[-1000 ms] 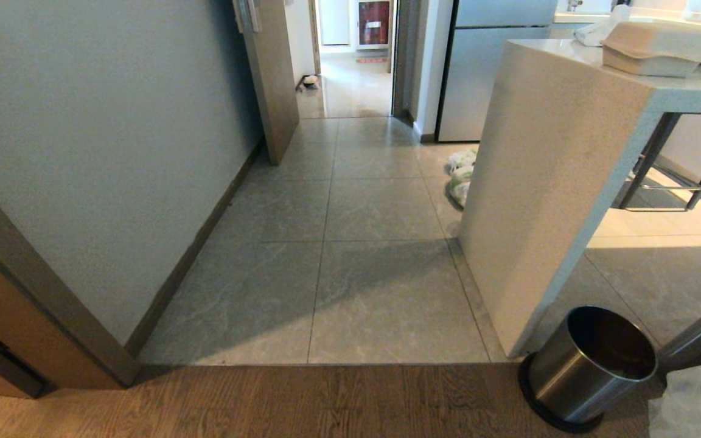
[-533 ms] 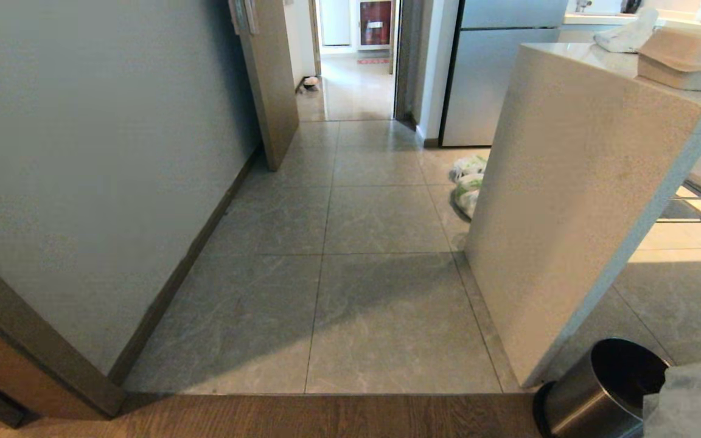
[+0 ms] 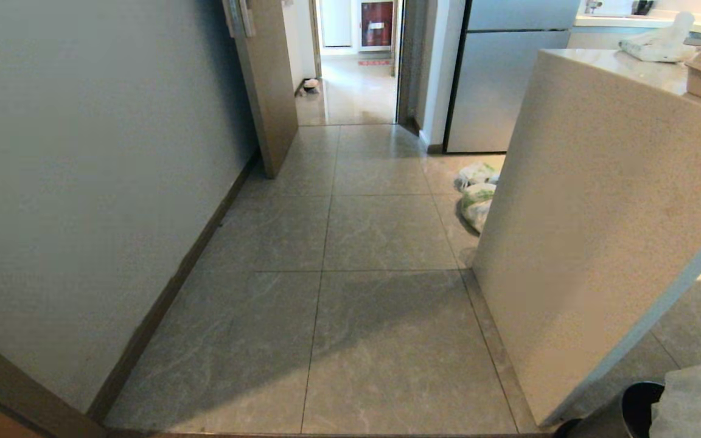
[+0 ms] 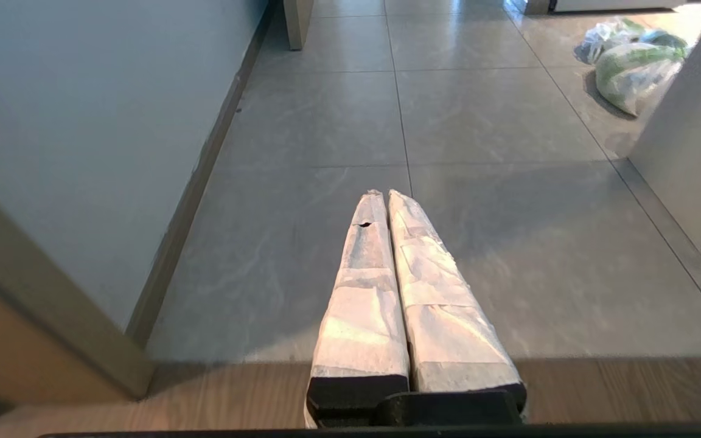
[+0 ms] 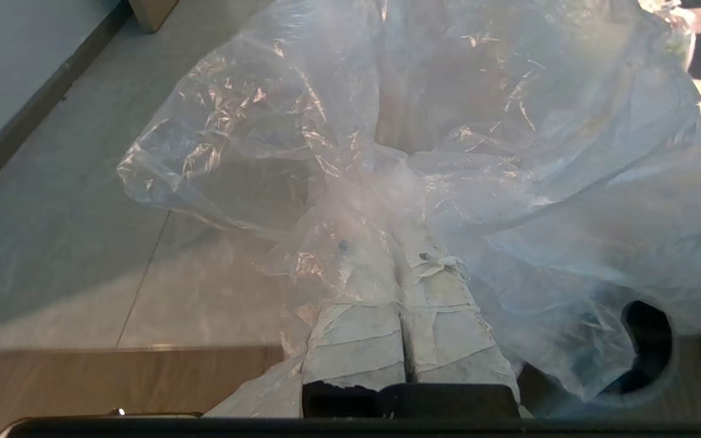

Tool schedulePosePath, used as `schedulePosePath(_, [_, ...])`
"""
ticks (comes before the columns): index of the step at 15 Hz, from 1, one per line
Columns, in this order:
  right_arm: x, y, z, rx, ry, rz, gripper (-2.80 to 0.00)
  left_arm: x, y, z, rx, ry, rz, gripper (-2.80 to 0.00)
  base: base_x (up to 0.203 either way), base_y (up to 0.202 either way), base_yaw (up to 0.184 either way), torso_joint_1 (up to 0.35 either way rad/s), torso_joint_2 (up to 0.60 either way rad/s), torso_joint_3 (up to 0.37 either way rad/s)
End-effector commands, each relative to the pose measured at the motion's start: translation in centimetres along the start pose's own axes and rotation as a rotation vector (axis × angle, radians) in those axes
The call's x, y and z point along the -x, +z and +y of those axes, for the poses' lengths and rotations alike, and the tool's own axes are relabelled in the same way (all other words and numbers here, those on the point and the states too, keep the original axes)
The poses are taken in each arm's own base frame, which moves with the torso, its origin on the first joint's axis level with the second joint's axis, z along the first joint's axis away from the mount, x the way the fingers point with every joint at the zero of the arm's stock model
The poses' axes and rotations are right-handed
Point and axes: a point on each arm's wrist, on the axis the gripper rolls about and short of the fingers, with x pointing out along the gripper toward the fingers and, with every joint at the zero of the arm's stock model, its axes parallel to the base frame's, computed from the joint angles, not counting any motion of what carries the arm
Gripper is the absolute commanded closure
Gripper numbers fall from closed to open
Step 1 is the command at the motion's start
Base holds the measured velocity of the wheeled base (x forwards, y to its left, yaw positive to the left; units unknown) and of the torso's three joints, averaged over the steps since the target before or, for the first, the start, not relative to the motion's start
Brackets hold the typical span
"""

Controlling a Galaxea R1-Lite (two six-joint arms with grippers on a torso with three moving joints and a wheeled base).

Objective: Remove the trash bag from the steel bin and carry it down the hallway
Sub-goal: Put the trash bag at the door

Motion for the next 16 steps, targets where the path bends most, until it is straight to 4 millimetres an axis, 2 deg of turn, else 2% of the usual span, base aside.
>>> schedulePosePath(1, [-0.01, 0.0, 0.0, 0.0, -0.001, 0.001, 0.0, 0.0, 0.01, 0.0, 0.0, 0.001, -0.001, 0.0, 0.189, 0.0, 0.002, 0.005, 0.0, 0.002])
schedulePosePath(16, [-0.02, -0.03, 0.0, 0.0, 0.001, 0.003, 0.0, 0.0, 0.01, 0.0, 0.0, 0.001, -0.001, 0.0, 0.19, 0.0, 0.001, 0.002, 0.0, 0.003])
